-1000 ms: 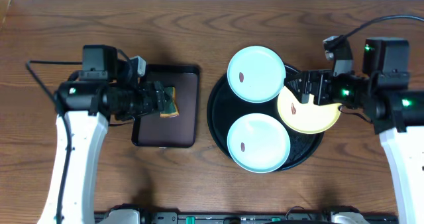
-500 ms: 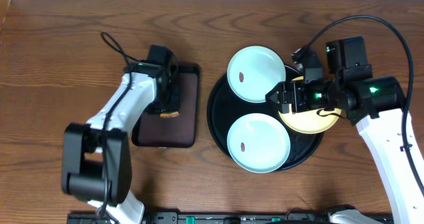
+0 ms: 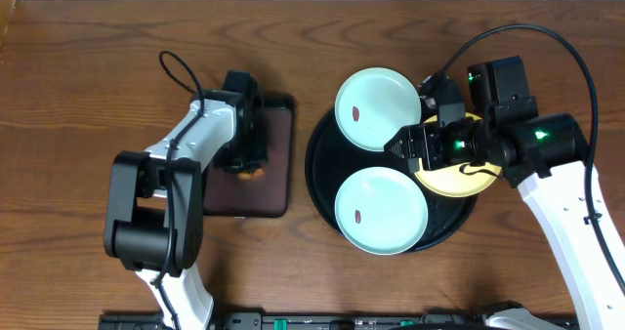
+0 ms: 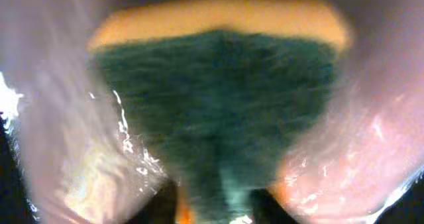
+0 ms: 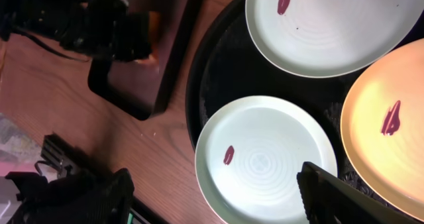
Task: Clean dirty plates on tray and stack at the side
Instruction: 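Grasp the green-orange sponge from the small tray with the left gripper, then grasp the rim of the top pale green plate with the right gripper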
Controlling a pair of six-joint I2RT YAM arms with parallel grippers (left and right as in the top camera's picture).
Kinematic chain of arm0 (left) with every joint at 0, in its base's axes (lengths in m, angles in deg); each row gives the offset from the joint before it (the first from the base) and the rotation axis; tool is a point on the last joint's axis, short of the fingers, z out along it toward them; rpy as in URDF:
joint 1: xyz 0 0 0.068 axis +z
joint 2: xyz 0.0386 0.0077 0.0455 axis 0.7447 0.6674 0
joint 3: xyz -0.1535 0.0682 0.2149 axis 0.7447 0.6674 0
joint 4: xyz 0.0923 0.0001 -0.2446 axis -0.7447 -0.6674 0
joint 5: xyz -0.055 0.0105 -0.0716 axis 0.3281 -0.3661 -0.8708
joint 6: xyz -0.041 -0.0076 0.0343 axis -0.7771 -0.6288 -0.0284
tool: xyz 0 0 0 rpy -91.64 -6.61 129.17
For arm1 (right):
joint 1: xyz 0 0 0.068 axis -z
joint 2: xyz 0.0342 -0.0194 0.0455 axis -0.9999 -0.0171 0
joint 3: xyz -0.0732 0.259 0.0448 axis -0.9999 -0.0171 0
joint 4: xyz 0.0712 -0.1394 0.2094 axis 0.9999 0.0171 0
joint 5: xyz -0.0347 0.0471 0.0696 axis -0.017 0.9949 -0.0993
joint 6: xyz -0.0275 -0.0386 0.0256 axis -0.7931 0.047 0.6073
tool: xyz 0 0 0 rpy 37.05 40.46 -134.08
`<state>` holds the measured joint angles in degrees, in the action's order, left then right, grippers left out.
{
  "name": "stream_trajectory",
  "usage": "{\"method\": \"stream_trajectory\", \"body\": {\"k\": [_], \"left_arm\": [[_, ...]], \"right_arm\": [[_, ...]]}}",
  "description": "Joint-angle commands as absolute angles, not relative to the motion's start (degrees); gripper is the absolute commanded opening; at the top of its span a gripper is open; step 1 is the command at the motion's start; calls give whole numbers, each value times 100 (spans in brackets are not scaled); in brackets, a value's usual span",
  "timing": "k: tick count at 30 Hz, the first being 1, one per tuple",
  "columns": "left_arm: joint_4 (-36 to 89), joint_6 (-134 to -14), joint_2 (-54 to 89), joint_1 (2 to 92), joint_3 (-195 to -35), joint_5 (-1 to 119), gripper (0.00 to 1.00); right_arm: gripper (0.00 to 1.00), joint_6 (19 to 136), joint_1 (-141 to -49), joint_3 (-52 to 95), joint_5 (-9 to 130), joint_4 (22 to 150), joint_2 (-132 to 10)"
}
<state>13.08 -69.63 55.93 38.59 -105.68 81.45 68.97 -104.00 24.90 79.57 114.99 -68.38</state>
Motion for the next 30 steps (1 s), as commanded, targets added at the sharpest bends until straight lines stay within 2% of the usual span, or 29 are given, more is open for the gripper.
{"method": "stream_trajectory", "body": {"k": [1,6,9,12,14,16,18,19,20,25,26,28,30], "left_arm": [[1217,-6906,5051,3896,-10625,8147,67],[1857,-6904,4830,3896,-10616,8787,67],[2749,-6869,4939,3866,-10319,8746,67],[2978,-6864,5211,3857,-10183,8744,63],[2998,-6840,5381,3859,-10183,8827,52],[2998,-6755,5571,3857,-10183,8932,33],[2994,-6759,5685,3857,-10183,8840,24],[2981,-6759,5755,3855,-10183,8689,13],[2976,-6757,5772,3850,-10183,8562,8],[2902,-6560,5407,3850,-10410,7959,7],[2884,-6558,5311,3850,-10450,7961,11],[2865,-6495,4974,3850,-10465,7968,63],[2738,-6495,4861,3850,-10465,7977,68]], "right_arm": [[79,6875,-10448,2608,7957,11453,-6825],[79,6875,-10448,2608,7957,11444,-6825],[79,6875,-10448,2608,7957,11446,-6825],[79,6906,-10448,2608,7959,11464,-6825],[79,6921,-10448,2608,7961,11464,-6825],[80,6919,-10448,2608,7959,11455,-6825],[80,6919,-10448,2608,7959,11468,-6825],[80,6919,-10448,2608,7959,11492,-6825],[79,6919,-10448,2608,7961,11503,-6825],[80,6919,-10448,2608,7959,11510,-6825],[80,6919,-10446,2608,7959,11510,-6825],[80,6919,-10448,2608,7959,11514,-6825],[80,6919,-10448,2608,7959,11514,-6825]]}}
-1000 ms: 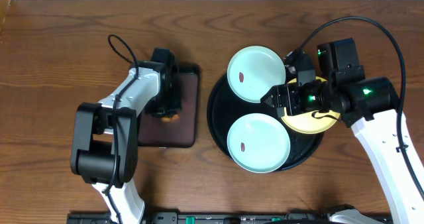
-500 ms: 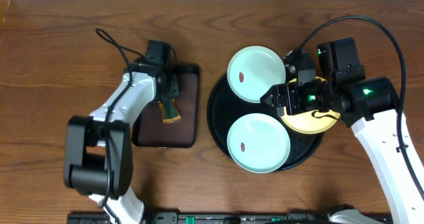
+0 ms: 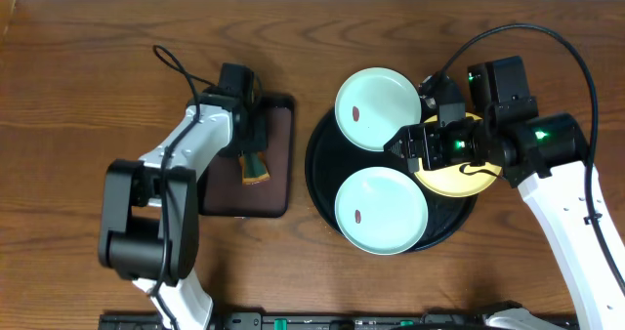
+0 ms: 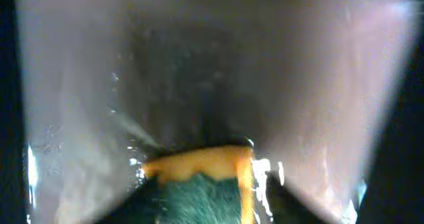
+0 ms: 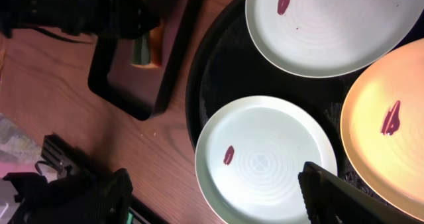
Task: Clean dirty plates on tray and stack at the side
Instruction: 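Grasp the rim of the top pale green plate with the right gripper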
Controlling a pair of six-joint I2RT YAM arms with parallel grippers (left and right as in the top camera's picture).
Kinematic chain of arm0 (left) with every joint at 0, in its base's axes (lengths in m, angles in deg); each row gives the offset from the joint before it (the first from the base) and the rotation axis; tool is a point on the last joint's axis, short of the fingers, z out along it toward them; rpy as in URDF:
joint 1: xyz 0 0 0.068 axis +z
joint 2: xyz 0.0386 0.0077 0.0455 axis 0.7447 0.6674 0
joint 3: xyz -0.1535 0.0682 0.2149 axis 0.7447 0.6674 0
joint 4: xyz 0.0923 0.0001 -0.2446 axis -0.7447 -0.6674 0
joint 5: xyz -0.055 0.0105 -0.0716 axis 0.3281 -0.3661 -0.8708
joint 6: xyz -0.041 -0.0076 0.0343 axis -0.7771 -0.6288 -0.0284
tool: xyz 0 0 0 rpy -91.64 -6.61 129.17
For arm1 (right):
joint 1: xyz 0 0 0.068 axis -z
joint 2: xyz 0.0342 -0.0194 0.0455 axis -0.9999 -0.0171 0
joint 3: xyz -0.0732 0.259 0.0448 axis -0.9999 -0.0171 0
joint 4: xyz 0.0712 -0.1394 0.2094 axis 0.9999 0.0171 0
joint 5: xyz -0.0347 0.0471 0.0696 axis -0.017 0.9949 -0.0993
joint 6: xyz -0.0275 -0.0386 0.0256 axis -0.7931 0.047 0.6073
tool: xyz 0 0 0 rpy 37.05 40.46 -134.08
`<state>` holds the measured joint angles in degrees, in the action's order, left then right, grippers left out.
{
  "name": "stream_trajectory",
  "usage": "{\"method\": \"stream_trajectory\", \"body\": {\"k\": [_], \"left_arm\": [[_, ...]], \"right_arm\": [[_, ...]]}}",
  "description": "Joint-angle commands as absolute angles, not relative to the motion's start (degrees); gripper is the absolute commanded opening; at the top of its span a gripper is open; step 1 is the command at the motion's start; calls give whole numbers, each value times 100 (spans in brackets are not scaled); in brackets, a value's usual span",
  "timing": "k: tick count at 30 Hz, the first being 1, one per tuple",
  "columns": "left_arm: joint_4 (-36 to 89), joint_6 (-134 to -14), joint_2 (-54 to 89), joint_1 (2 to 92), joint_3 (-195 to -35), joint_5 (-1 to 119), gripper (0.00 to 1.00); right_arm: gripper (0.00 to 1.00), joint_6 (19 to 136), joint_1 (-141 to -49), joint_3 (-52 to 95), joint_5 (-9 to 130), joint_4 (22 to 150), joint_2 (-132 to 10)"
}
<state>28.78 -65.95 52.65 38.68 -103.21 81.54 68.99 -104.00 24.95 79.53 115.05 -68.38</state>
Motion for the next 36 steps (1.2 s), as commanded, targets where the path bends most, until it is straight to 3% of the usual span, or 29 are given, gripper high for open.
{"method": "stream_trajectory", "body": {"k": [1,4,8,13,17,18,19,28,36], "left_arm": [[2607,-6495,4832,3850,-10465,7979,68],[2095,-6499,4830,3850,-10461,7977,68],[1774,-6585,4837,3763,-10205,7946,57],[2790,-6587,4848,3577,-9457,7992,50],[3422,-6718,4859,3584,-8915,8300,29],[3492,-6720,4859,3584,-8865,8307,15],[3490,-6733,4859,3584,-8856,8302,8],[2327,-6648,4417,3582,-9809,8433,7],[1693,-6652,3954,3577,-10749,8289,7]], "right_arm": [[80,6919,-10448,2608,7959,11512,-6825],[80,6917,-10448,2608,7955,11512,-6825],[82,6917,-10448,2608,7728,11499,-6825],[84,6917,-10446,2608,7262,11442,-6825],[87,6917,-10444,2608,6982,11420,-6825],[88,6917,-10444,2608,6818,11368,-6825],[86,6917,-10444,2608,6667,11300,-6827],[66,6919,-10444,2611,6248,10791,-7039],[54,6919,-10206,2766,6248,10509,-8053]]}}
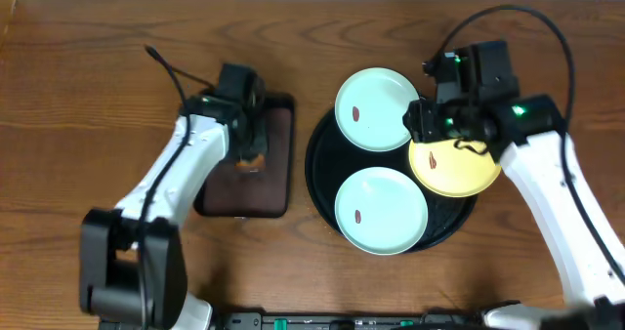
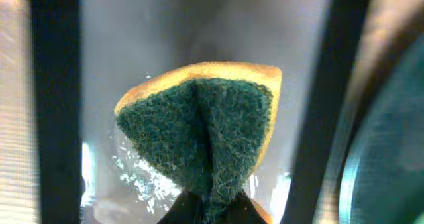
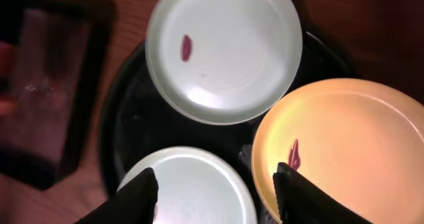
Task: Clean dirty plates on tray and stack at the side
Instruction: 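Grasp the rim of the top pale green plate with the right gripper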
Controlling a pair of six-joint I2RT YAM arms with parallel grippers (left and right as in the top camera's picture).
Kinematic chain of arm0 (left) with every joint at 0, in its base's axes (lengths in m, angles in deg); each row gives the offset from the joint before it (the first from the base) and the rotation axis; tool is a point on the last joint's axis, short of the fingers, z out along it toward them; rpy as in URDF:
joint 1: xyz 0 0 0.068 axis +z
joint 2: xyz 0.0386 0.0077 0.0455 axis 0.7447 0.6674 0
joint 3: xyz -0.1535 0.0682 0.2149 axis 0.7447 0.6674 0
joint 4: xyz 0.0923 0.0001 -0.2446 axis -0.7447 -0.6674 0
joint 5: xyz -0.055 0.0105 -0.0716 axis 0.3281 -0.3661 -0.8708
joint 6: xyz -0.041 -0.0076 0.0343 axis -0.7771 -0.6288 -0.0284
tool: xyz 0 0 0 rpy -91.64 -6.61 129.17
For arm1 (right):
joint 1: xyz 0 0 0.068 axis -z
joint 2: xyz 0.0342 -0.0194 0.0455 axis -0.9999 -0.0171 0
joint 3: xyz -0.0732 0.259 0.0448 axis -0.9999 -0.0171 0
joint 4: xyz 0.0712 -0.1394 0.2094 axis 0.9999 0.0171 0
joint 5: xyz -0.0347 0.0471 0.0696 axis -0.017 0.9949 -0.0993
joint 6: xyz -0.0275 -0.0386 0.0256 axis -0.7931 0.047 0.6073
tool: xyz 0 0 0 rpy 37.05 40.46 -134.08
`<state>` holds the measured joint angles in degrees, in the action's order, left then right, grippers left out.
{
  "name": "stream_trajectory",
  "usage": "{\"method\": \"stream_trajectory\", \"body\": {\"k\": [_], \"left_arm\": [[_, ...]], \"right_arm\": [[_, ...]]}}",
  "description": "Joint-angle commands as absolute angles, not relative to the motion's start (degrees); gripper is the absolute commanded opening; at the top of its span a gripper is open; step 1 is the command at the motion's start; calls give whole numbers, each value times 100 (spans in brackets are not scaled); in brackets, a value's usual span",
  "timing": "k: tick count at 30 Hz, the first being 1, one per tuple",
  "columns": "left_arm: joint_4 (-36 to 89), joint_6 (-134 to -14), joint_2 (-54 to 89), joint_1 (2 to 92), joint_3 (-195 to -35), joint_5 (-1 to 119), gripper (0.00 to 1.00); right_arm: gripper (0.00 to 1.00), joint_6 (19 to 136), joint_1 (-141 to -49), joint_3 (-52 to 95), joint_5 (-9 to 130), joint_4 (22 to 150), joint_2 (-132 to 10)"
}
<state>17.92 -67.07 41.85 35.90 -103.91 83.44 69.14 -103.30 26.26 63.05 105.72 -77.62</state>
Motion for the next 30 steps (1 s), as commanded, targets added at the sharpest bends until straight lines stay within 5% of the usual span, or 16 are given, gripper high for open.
{"method": "stream_trajectory", "body": {"k": [1,17,30], "left_arm": [[1698,-6657,3908,3577,-10799,8110,8],[1472,-6694,3676,3577,-10802,7509,7],[1669,-6694,3646,3577,-10802,7509,7]], "right_arm": [[51,6919,-10140,2766,6250,10327,-8318],[53,7004,-9443,2764,6187,8618,-10125],[38,7004,-9524,2764,6554,7954,-10829]]}}
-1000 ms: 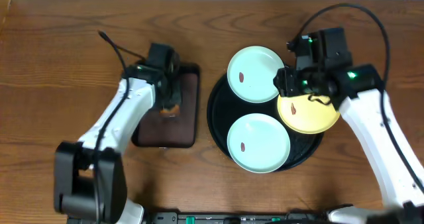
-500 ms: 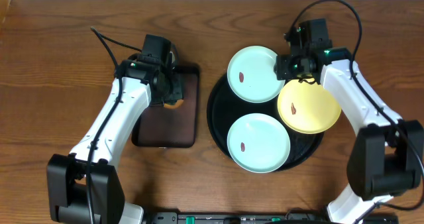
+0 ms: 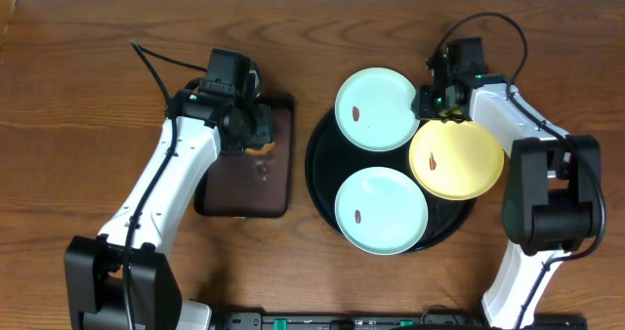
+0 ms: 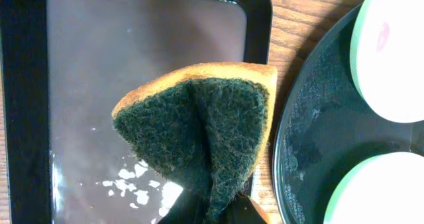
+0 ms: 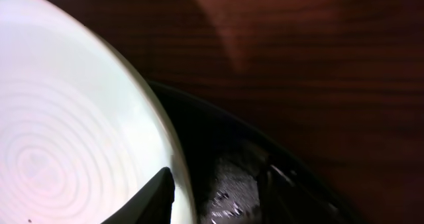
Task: Clean dirty plates on tray and stack at the side
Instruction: 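Grasp the rim of the top pale green plate with the right gripper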
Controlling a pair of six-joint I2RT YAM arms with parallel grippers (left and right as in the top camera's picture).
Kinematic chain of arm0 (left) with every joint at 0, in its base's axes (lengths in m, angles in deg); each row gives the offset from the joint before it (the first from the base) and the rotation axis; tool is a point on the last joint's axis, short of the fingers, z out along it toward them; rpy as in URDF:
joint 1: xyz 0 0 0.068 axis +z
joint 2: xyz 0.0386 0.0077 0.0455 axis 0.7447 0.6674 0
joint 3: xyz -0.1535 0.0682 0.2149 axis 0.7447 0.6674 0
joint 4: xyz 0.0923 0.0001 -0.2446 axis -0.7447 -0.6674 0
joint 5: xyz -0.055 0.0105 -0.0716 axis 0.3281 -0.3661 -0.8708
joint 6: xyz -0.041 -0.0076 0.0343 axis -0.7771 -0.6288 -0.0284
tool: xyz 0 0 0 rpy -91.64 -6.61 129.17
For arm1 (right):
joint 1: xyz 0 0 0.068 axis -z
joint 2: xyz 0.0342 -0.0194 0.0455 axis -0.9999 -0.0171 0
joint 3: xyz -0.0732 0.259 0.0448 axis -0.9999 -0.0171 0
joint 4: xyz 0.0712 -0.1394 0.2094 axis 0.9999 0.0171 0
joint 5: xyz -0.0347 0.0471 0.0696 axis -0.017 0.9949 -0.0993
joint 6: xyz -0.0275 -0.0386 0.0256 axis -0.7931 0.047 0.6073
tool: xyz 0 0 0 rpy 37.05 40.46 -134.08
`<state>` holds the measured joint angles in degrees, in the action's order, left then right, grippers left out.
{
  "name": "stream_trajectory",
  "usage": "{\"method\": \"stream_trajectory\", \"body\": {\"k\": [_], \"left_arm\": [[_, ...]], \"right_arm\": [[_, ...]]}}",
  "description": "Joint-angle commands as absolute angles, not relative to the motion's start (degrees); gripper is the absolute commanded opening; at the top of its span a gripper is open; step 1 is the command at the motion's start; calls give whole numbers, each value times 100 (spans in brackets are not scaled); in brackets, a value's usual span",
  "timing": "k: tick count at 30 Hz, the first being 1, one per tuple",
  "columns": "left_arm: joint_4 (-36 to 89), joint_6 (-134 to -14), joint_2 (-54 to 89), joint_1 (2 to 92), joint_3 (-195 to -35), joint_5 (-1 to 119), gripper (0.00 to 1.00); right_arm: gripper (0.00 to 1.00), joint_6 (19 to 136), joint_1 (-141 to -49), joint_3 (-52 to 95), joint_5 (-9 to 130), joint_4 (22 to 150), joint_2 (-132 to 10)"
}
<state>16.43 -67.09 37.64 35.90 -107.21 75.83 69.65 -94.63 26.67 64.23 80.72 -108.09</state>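
Observation:
Three dirty plates lie on the round black tray (image 3: 322,164): a pale green one (image 3: 377,108) at the back, a second pale green one (image 3: 381,210) in front and a yellow one (image 3: 456,158) at the right, each with a red smear. My right gripper (image 3: 427,103) is low at the back green plate's right rim (image 5: 99,138). It stands open, with one finger (image 5: 159,194) over the plate and the rim between the jaws. My left gripper (image 3: 256,135) is shut on a folded green-and-yellow sponge (image 4: 199,124), held above the rectangular dark tray (image 4: 132,45).
The rectangular tray (image 3: 234,198) holds a film of water with white foam flecks (image 4: 136,184) and sits just left of the round tray. Bare wooden table (image 3: 78,96) surrounds both trays. Cables trail from both arms.
My right gripper has dropped from above the plates to the right rim of the back green plate. My left gripper now holds the sponge higher above the wet tray.
My left gripper first had the sponge pressed down in the wet tray. It was still low there a second later, and then held the sponge lifted clear. My right gripper hung open over the round tray, then sat further back, and is now down at the back plate's rim.

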Motion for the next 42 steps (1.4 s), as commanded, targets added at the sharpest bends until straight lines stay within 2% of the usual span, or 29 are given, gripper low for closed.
{"method": "stream_trajectory", "body": {"k": [1,9,13,14,27,31,42], "left_arm": [[1678,-6694,3646,3577,-10802,7509,7],[1789,-6694,3646,3577,-10802,7509,7],[1800,-6694,3646,3577,-10802,7504,7],[1813,-6694,3646,3575,-10802,7500,7],[2740,-6713,3648,2777,-10802,7371,7],[2967,-7035,3650,2616,-10802,7743,8],[3678,-7833,4535,2104,-10802,7679,7]], "right_arm": [[35,7004,-9537,2764,6552,7914,-10829],[25,7006,-9618,2761,6552,7853,-11008],[2,7004,-9668,2761,6554,8013,-11124],[1,7004,-9666,2761,6552,8043,-11124],[1,7004,-9666,2764,6195,8979,-10792],[1,6860,-9694,2764,5957,9213,-10615],[1,6698,-9994,2764,5304,9538,-10221]]}}
